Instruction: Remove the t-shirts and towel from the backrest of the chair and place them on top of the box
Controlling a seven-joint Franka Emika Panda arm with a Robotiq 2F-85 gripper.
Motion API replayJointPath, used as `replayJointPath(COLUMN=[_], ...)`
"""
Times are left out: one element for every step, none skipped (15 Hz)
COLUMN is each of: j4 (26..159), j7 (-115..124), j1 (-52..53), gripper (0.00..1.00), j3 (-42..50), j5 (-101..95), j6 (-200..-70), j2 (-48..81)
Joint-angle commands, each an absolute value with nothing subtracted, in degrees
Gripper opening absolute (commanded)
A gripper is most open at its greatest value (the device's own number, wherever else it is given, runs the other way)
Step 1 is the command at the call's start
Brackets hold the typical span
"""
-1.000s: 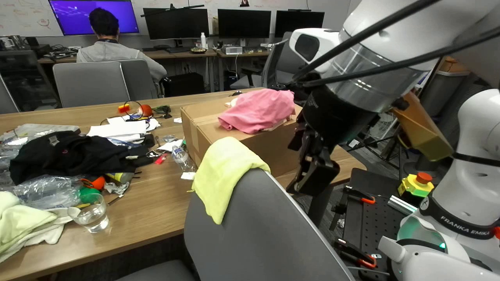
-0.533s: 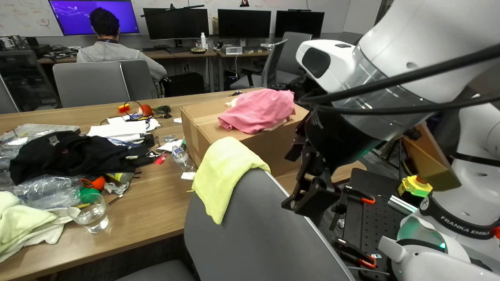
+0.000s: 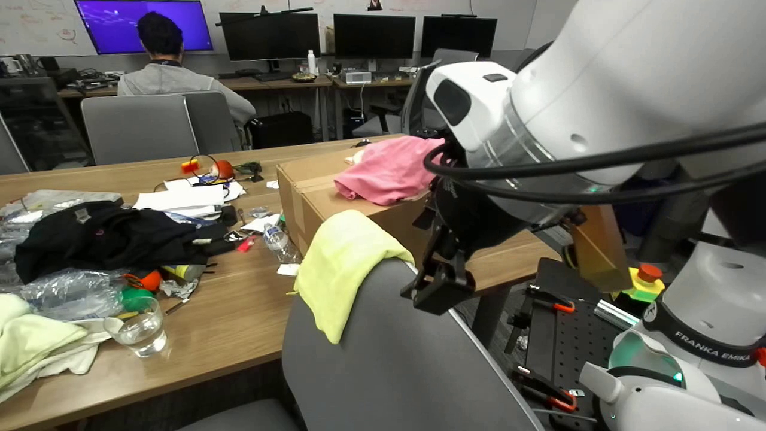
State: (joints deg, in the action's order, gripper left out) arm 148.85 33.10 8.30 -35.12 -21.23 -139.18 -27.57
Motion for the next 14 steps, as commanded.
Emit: replayJointPath(j4=[145.38,144.62,143.94,143.4,142.82,142.16,141.59,141.09,140.5,139.92,139.59,139.09,138.68,138.39], j7=[35.01,35.14,35.18,35.35,35.52,35.72,36.09,36.68,37.02,37.67,37.93,38.54,39.04,39.82], j1=[3.03,1.95,0.85,0.06,-0.73,-1.27,-1.76,-2.03,-2.03,-1.88,-4.36,-4.7,-5.4,-6.06], gripper=[1.0,1.0,1.0,1.0,1.0,1.0,1.0,1.0,1.0,1.0,1.0,1.0,1.0,1.0], j3=[-35.72,-35.51,-35.29,-35.13,-34.93,-34.75,-34.48,-34.13,-33.37,-32.62,-34.25,-33.99,-33.85,-33.83], j5=[-27.57,-28.89,-30.15,-31.16,-32.32,-33.22,-34.31,-35.54,-36.54,-37.61,-38.17,-39.12,-39.84,-40.75], j6=[-142.9,-143.63,-144.4,-145.07,-145.86,-146.19,-146.53,-146.77,-146.84,-146.71,-147.24,-147.12,-147.09,-147.03], j2=[-23.57,-22.5,-21.32,-20.23,-18.93,-17.6,-16.31,-15.12,-13.83,-12.74,-12.22,-11.35,-10.59,-9.97])
